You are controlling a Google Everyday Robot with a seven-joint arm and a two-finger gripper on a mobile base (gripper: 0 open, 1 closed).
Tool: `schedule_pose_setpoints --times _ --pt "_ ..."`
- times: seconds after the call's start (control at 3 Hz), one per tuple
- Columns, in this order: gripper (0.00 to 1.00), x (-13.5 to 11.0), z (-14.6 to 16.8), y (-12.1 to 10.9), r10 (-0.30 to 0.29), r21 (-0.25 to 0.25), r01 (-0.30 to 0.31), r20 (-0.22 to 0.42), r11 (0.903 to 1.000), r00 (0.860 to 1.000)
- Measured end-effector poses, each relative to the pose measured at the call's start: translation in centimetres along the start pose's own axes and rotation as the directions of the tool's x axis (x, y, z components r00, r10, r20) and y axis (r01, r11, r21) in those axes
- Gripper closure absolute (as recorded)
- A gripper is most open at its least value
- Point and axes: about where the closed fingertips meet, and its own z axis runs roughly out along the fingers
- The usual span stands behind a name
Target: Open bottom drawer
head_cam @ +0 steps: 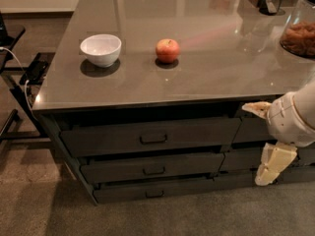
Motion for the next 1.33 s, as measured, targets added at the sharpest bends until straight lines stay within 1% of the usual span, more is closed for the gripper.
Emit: schedule_pose_setpoints --times 0.33,0.67,1.0,1.33 --pt "0.0 0.0 -0.1 0.0 -0.048 0.004 0.048 -0.001 0.9988 0.999" --pt "0.0 -0.2 -0.2 0.1 -0.051 0.008 0.051 -0.003 0.9987 0.999" --pt "0.0 -0.4 1.9 0.3 -0.046 0.002 0.046 0.039 0.9989 0.998" --pt "0.0 0.4 6.5 0.5 -0.03 0.003 0.03 0.081 0.9995 0.996"
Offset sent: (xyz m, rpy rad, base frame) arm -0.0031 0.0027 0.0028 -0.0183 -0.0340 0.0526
